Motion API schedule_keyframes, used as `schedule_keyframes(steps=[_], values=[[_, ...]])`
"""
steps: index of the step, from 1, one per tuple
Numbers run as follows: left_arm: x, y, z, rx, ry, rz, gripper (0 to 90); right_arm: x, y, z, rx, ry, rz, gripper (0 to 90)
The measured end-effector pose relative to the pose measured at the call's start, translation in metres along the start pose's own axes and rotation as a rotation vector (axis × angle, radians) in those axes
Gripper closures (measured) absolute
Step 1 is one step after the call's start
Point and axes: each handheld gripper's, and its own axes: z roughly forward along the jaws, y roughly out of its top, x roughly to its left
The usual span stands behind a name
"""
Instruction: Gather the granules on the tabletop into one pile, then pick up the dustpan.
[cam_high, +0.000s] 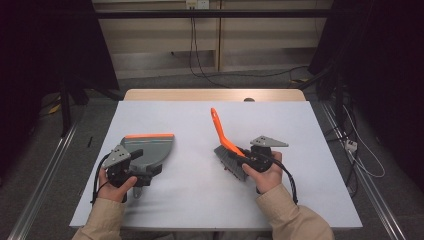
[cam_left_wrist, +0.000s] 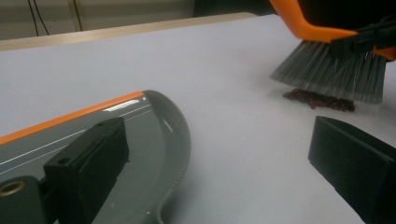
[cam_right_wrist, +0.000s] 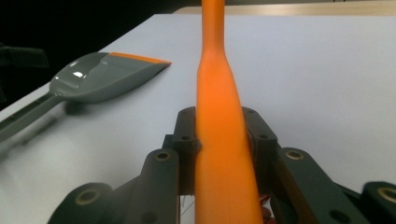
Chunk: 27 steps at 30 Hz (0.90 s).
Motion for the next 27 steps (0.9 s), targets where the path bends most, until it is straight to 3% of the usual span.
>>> schedule_keyframes(steps=[4, 10, 20, 24, 27], values=[[-0.002, 0.001, -0.001, 0.047, 0.012, -0.008, 4.6, -0.005, 0.006, -0.003, -0.031, 0.026, 0.002, 71.4], [0.001, -0.004, 0.000, 0.130, 0.054, -0.042, 6.1, -0.017, 0.015, -0.008, -0.053, 0.012, -0.027, 71.4], [0.009, -0.013, -0.005, 0.195, 0.133, -0.080, 7.8, -0.020, 0.017, -0.011, -0.063, 0.008, -0.052, 71.4], [0.012, -0.015, -0.010, 0.195, 0.174, -0.078, 10.7, -0.020, 0.018, -0.013, -0.078, 0.017, -0.056, 71.4], [0.013, -0.017, -0.015, 0.232, 0.213, -0.076, 10.6, -0.021, 0.017, -0.013, -0.071, 0.012, -0.058, 71.4]])
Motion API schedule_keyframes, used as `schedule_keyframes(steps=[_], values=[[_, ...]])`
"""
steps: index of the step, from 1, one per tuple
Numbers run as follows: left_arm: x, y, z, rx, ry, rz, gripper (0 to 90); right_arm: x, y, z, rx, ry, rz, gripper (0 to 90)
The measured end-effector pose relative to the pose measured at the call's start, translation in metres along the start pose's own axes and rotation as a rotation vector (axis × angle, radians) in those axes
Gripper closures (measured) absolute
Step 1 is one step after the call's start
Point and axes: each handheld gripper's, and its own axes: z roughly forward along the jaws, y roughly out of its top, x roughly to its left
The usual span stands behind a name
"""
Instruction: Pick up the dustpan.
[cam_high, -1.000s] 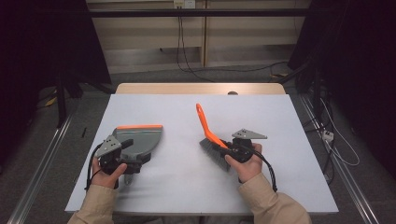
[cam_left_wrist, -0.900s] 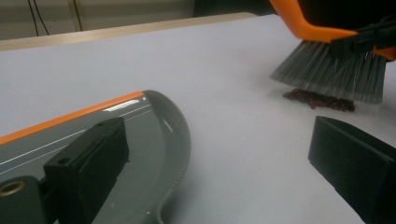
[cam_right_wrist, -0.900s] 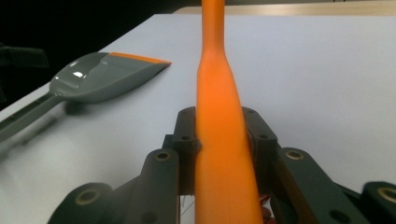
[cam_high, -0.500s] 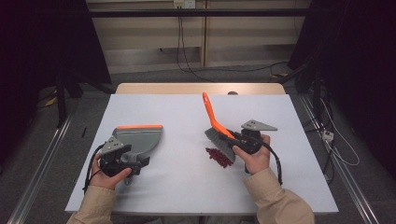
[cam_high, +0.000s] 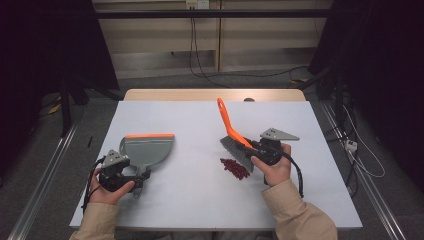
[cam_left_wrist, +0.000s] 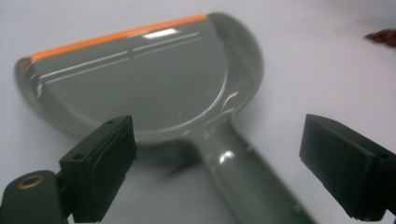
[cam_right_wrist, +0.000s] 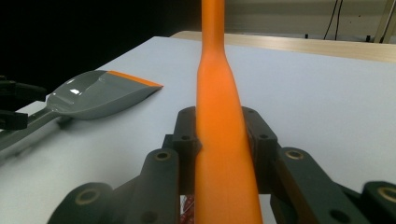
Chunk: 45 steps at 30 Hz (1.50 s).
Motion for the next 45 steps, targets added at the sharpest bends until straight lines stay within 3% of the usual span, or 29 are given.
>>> schedule_keyframes(steps=[2, 6, 11, 13, 15, 18, 22, 24, 26, 29, 35, 40, 45], values=[[0.002, -0.003, -0.001, 0.023, 0.031, 0.006, 10.7, 0.000, -0.001, 0.000, 0.000, 0.000, 0.000, 71.3], [0.007, -0.006, -0.005, 0.035, 0.052, -0.016, 10.2, 0.000, -0.002, 0.000, 0.005, 0.000, -0.005, 71.4], [0.017, -0.007, -0.009, 0.055, 0.081, -0.061, 12.1, -0.001, -0.002, -0.002, -0.002, -0.001, -0.001, 71.4], [0.021, -0.007, -0.009, 0.061, 0.098, -0.067, 17.5, -0.001, -0.002, -0.002, -0.005, -0.002, 0.001, 71.4], [0.021, -0.004, -0.006, 0.068, 0.071, -0.053, 28.5, -0.001, -0.002, -0.002, -0.004, -0.004, 0.002, 71.4], [0.015, 0.003, 0.006, 0.115, 0.051, -0.038, 36.5, -0.001, -0.002, -0.002, -0.001, -0.007, -0.003, 71.4], [0.009, 0.009, 0.028, 0.187, 0.079, -0.034, 46.2, -0.002, -0.002, -0.002, -0.003, -0.009, -0.001, 71.4], [0.006, 0.012, 0.030, 0.199, 0.117, -0.014, 49.8, -0.002, -0.002, -0.004, -0.003, -0.011, -0.001, 71.4], [0.008, 0.013, 0.030, 0.200, 0.088, -0.015, 63.6, -0.004, -0.003, -0.005, -0.005, -0.012, 0.005, 71.3], [0.010, 0.015, 0.030, 0.208, 0.071, 0.000, 64.0, -0.007, -0.005, -0.006, -0.004, -0.022, 0.010, 71.3], [0.007, 0.021, 0.018, 0.192, -0.030, 0.045, 64.1, -0.011, -0.005, -0.013, -0.019, -0.032, 0.014, 71.3], [-0.005, 0.026, 0.009, 0.181, -0.115, 0.113, 64.1, -0.013, -0.006, -0.017, -0.022, -0.042, 0.016, 71.4], [-0.018, 0.027, 0.007, 0.192, -0.170, 0.179, 64.1, -0.012, -0.006, -0.017, -0.022, -0.048, 0.011, 71.4]])
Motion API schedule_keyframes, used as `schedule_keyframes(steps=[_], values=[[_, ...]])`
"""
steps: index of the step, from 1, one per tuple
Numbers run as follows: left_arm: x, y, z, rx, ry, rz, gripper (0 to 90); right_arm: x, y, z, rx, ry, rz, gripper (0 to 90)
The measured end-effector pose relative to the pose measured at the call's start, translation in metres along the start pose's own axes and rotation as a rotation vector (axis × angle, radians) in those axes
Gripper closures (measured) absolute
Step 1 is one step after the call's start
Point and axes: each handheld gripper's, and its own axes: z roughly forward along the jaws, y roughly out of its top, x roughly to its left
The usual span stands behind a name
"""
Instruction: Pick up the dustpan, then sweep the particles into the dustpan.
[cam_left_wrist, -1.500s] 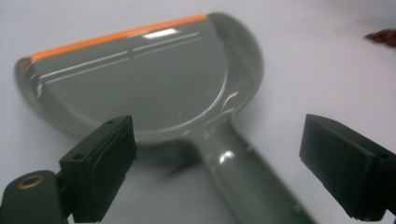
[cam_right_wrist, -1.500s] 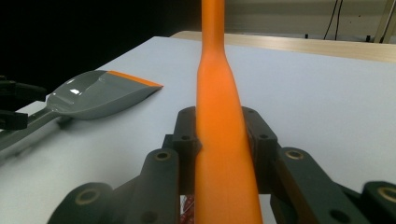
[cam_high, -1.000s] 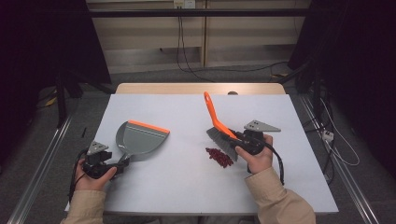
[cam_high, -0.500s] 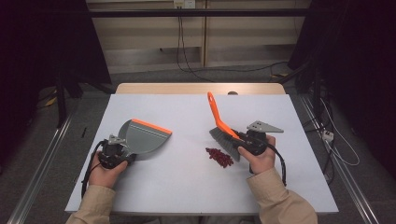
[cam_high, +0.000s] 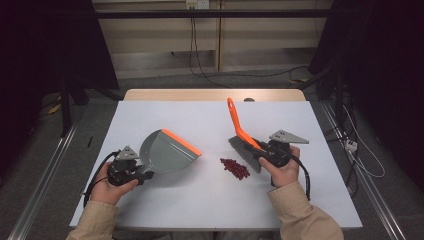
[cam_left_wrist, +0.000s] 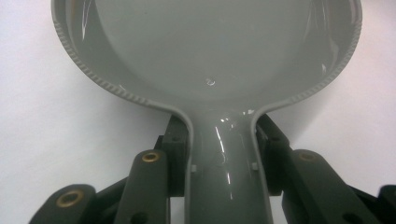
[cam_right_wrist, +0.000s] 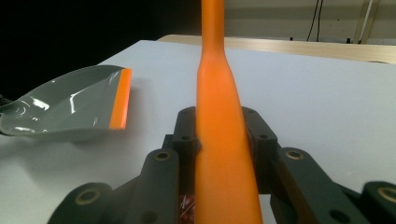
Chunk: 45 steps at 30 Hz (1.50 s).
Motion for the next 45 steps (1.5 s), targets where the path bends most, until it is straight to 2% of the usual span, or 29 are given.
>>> schedule_keyframes(steps=[6, 14, 22, 23, 25, 27, 28, 29, 32, 33, 34, 35, 36, 37, 38, 39, 40, 41, 42, 45], values=[[-0.011, 0.002, 0.000, 0.005, -0.061, 0.056, 64.1, 0.000, -0.001, 0.000, 0.005, -0.014, -0.013, 71.4], [-0.023, 0.003, 0.002, 0.036, -0.095, 0.119, 64.1, -0.003, -0.001, -0.001, 0.003, -0.034, -0.017, 71.4], [-0.039, 0.006, 0.010, 0.074, -0.154, 0.178, 64.0, -0.006, -0.003, 0.001, 0.012, -0.064, -0.026, 71.4], [-0.042, 0.007, 0.011, 0.087, -0.138, 0.191, 64.0, -0.007, -0.003, 0.000, 0.012, -0.067, -0.030, 71.4], [-0.045, 0.008, 0.015, 0.095, -0.170, 0.204, 64.0, -0.008, -0.004, 0.001, 0.013, -0.075, -0.032, 71.4], [-0.049, 0.008, 0.019, 0.097, -0.176, 0.202, 64.0, -0.009, -0.005, 0.002, 0.023, -0.082, -0.038, 71.4], [-0.050, 0.009, 0.020, 0.110, -0.180, 0.222, 64.0, -0.010, -0.006, 0.003, 0.024, -0.086, -0.039, 71.4], [-0.052, 0.009, 0.022, 0.101, -0.185, 0.208, 64.0, -0.011, -0.007, 0.005, 0.024, -0.089, -0.038, 71.4], [-0.057, 0.010, 0.027, 0.108, -0.193, 0.214, 64.0, -0.012, -0.008, 0.007, 0.028, -0.104, -0.045, 71.4], [-0.056, 0.012, 0.027, 0.139, -0.177, 0.268, 64.0, -0.013, -0.008, 0.008, 0.031, -0.109, -0.049, 71.4], [-0.063, 0.010, 0.031, 0.072, -0.185, 0.170, 64.0, -0.014, -0.009, 0.009, 0.034, -0.115, -0.051, 71.4], [-0.059, 0.013, 0.029, 0.122, -0.184, 0.240, 64.0, -0.014, -0.010, 0.010, 0.037, -0.121, -0.056, 71.4], [-0.058, 0.014, 0.029, 0.123, -0.191, 0.249, 64.0, -0.015, -0.011, 0.011, 0.038, -0.128, -0.063, 71.4], [-0.059, 0.014, 0.030, 0.118, -0.195, 0.238, 63.9, -0.016, -0.012, 0.012, 0.042, -0.132, -0.065, 71.4], [-0.059, 0.016, 0.031, 0.131, -0.197, 0.269, 63.9, -0.017, -0.013, 0.013, 0.046, -0.136, -0.072, 71.3], [-0.059, 0.016, 0.031, 0.138, -0.198, 0.284, 63.9, -0.018, -0.014, 0.014, 0.052, -0.141, -0.073, 71.4], [-0.061, 0.017, 0.032, 0.134, -0.205, 0.277, 63.9, -0.019, -0.015, 0.015, 0.054, -0.145, -0.082, 71.4], [-0.064, 0.016, 0.034, 0.119, -0.209, 0.243, 63.9, -0.019, -0.016, 0.016, 0.059, -0.144, -0.081, 71.3], [-0.062, 0.018, 0.033, 0.146, -0.201, 0.294, 63.9, -0.018, -0.018, 0.016, 0.064, -0.145, -0.083, 71.3], [-0.063, 0.019, 0.035, 0.145, -0.221, 0.287, 63.9, -0.017, -0.020, 0.016, 0.071, -0.144, -0.104, 71.2]])
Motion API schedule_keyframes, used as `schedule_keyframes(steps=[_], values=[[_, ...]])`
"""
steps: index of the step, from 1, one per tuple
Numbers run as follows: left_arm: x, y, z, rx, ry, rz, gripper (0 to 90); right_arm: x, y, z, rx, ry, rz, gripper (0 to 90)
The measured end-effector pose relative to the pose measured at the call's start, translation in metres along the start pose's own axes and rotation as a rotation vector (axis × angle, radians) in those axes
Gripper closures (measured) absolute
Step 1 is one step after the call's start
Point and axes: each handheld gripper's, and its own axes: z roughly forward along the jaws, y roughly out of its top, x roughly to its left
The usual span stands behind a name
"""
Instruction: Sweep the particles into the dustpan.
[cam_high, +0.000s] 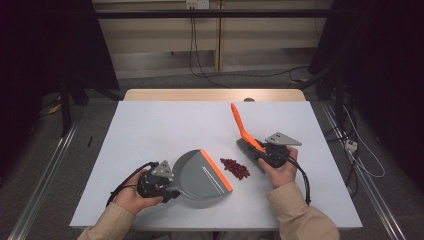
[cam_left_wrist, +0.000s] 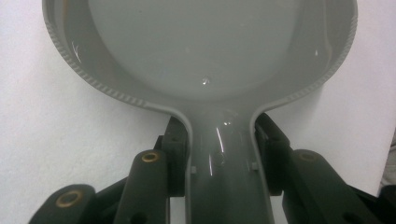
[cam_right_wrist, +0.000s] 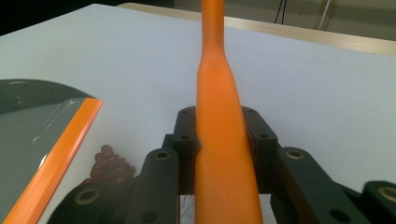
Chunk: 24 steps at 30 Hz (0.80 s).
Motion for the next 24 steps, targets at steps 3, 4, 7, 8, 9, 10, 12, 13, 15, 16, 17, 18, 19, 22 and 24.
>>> schedule_keyframes(steps=[3, 4, 7, 8, 9, 10, 12, 13, 15, 16, 17, 18, 19, 22, 24], values=[[-0.001, 0.001, 0.002, -0.003, -0.001, -0.002, 63.8, 0.001, 0.000, -0.002, 0.015, 0.011, -0.008, 70.9], [-0.001, 0.001, 0.002, 0.003, -0.003, 0.005, 63.8, 0.001, 0.001, -0.002, 0.025, 0.009, -0.009, 70.7], [-0.001, 0.002, 0.003, 0.005, -0.016, 0.010, 63.8, 0.003, 0.002, -0.004, 0.040, 0.018, -0.002, 68.9], [-0.001, 0.002, 0.003, 0.009, -0.011, 0.016, 63.8, 0.004, 0.002, -0.004, 0.050, 0.017, -0.012, 67.5], [-0.003, 0.003, 0.003, 0.018, 0.005, 0.016, 63.8, 0.005, 0.003, -0.004, 0.059, 0.018, -0.016, 65.8], [-0.003, 0.002, 0.005, -0.016, -0.019, -0.017, 63.8, 0.007, 0.004, -0.004, 0.063, 0.020, -0.020, 65.6], [-0.004, 0.003, 0.006, -0.020, -0.022, -0.019, 63.8, 0.009, 0.006, -0.006, 0.079, 0.013, -0.041, 65.3], [-0.005, 0.004, 0.006, -0.017, -0.023, -0.015, 63.8, 0.010, 0.007, -0.007, 0.074, 0.012, -0.044, 65.4], [-0.003, 0.006, 0.007, 0.007, -0.025, 0.022, 63.8, 0.011, 0.009, -0.008, 0.079, 0.010, -0.050, 64.7], [-0.004, 0.007, 0.007, 0.022, -0.008, 0.032, 63.8, 0.012, 0.010, -0.009, 0.080, 0.010, -0.052, 64.4], [-0.003, 0.007, 0.008, 0.016, -0.030, 0.036, 63.8, 0.012, 0.011, -0.010, 0.080, 0.008, -0.055, 64.3], [-0.004, 0.008, 0.009, 0.006, -0.032, 0.032, 63.8, 0.012, 0.013, -0.010, 0.075, 0.010, -0.052, 63.6], [-0.005, 0.009, 0.008, 0.023, -0.015, 0.040, 63.8, 0.011, 0.014, -0.011, 0.071, 0.012, -0.051, 63.7], [-0.005, 0.009, 0.011, 0.013, -0.049, 0.035, 63.8, 0.011, 0.015, -0.012, 0.081, -0.002, -0.059, 67.8], [-0.006, 0.010, 0.011, 0.021, -0.036, 0.039, 63.8, 0.010, 0.013, -0.011, 0.096, -0.001, -0.070, 70.4]])
